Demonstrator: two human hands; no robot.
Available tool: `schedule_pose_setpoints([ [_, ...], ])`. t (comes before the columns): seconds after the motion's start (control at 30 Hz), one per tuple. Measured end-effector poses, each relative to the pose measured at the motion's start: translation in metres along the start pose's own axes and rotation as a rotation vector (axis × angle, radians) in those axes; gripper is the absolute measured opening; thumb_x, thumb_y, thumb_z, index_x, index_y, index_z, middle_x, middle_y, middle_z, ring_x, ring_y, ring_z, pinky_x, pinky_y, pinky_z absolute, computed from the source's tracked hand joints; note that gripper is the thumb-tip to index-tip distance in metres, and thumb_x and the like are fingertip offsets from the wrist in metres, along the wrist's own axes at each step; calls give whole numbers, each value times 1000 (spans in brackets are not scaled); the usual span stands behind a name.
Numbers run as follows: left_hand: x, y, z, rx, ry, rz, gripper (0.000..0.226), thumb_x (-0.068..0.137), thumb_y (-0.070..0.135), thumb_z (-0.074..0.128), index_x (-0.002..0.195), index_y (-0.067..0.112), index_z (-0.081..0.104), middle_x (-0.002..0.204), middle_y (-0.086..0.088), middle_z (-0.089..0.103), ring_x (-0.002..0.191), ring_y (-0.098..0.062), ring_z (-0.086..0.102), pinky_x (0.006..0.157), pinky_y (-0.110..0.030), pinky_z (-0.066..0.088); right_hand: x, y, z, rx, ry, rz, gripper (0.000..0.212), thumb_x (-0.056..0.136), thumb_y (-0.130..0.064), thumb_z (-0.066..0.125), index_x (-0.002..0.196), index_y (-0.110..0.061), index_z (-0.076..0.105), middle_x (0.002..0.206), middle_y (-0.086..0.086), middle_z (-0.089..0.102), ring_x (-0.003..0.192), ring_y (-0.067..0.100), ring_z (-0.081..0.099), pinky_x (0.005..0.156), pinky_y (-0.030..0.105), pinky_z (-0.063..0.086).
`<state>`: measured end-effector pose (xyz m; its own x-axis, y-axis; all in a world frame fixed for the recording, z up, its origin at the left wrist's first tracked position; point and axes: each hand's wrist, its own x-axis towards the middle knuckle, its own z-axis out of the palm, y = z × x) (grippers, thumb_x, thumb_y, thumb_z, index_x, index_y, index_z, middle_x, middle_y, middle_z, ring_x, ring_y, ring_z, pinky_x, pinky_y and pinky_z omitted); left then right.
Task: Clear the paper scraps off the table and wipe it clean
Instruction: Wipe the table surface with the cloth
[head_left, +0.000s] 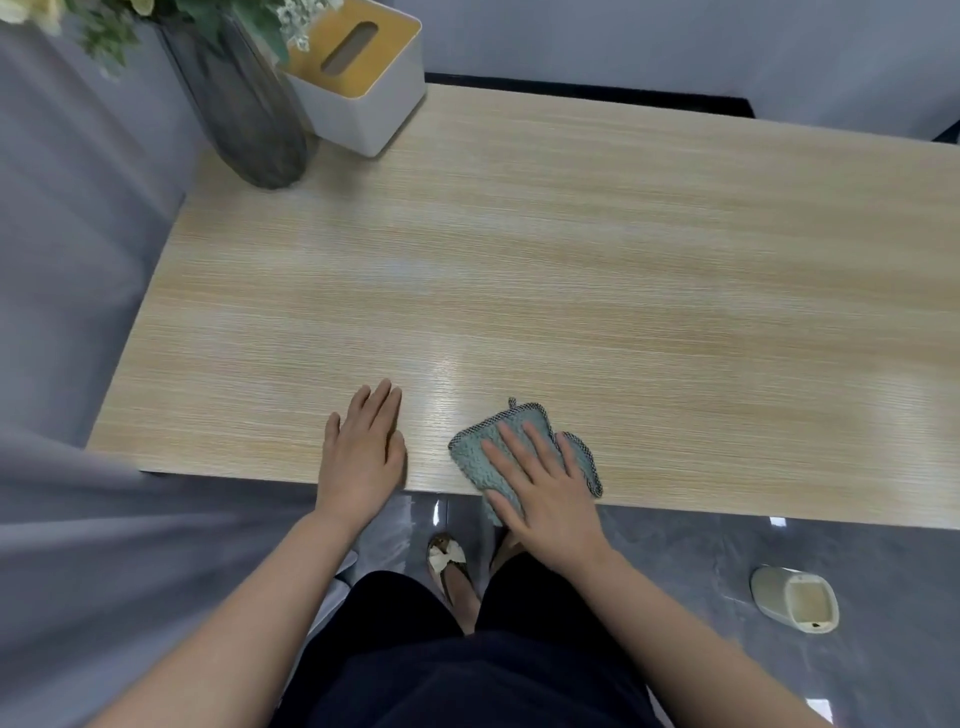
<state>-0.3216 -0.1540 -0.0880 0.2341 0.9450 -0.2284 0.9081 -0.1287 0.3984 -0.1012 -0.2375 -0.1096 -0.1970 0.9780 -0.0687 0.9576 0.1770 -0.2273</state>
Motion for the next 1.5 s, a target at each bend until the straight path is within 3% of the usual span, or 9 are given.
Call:
schedule_pose_setpoints([
  [0.1, 6, -1, -2, 9, 31, 15, 55, 93, 28, 26, 146, 14, 31, 154, 0, 25, 144, -20, 13, 114, -47, 10, 17, -18, 2, 9, -19, 39, 56, 96, -59, 17, 146, -36, 24, 154, -4, 25, 143, 26, 18, 113, 52, 10],
  [0.23, 20, 0, -2, 36, -19, -8, 50, 101, 22, 29, 149, 19, 18, 158, 6, 5, 145, -15, -1, 115, -46, 1, 61, -35, -1, -6, -77, -18, 61, 91, -64, 22, 145, -37, 25, 155, -3, 23, 143, 30, 16, 112, 54, 4],
  [0.37, 33, 6, -8, 55, -42, -16, 53, 100, 24, 26, 150, 20, 10, 158, 8, 0, 145, -13, -6, 115, -48, -2, 109, -26, -12, -33, -171, -88, 61, 91, -66, 18, 146, -43, 5, 156, -11, -4, 145, 22, -10, 113, 50, -13],
  [0.6, 38, 11, -12, 89, -95, -53, 53, 101, 25, 23, 151, 22, 5, 157, 10, -5, 144, -10, -10, 114, -48, -4, 203, 81, -44, 29, -124, 315, 58, 95, -61, 14, 148, -39, 4, 158, -8, -5, 145, 23, -11, 114, 54, -11],
  [0.7, 41, 12, -16, 77, -69, -55, 53, 100, 24, 28, 150, 20, 13, 158, 8, 4, 145, -12, -4, 115, -47, -1, 205, 78, -45, 1, -88, 364, 56, 96, -57, 13, 148, -38, 3, 158, -7, -5, 145, 25, -11, 113, 56, -10],
  [0.9, 69, 13, -23, 24, -39, -75, 51, 101, 23, 27, 150, 20, 15, 158, 9, 5, 145, -11, -2, 116, -48, 1, 140, -1, -19, -33, -185, -119, 59, 95, -59, 18, 148, -37, 8, 158, -3, 4, 144, 30, -12, 112, 58, -8],
  [1.07, 99, 18, -36, -102, 30, -95, 51, 101, 21, 29, 150, 20, 16, 157, 8, 7, 145, -10, 1, 116, -46, 2, 139, 7, -21, -43, -228, -328, 58, 93, -64, 18, 146, -43, 10, 157, -12, 2, 145, 23, -12, 111, 53, -15],
  [1.17, 114, 20, -34, -72, -8, -96, 50, 102, 25, 26, 150, 18, 16, 158, 6, 7, 145, -12, 0, 116, -46, 2, 177, 28, -29, -52, -202, -223, 60, 91, -65, 18, 146, -42, 17, 157, -12, 9, 146, 20, -4, 112, 49, -16],
  [1.5, 145, 24, -26, 57, 13, -129, 52, 101, 24, 24, 151, 17, 11, 158, 6, 2, 145, -13, -6, 116, -45, -3, 305, 118, -61, -76, -102, 268, 56, 99, -49, 12, 150, -27, 3, 159, 1, -3, 146, 23, -7, 115, 42, -13],
])
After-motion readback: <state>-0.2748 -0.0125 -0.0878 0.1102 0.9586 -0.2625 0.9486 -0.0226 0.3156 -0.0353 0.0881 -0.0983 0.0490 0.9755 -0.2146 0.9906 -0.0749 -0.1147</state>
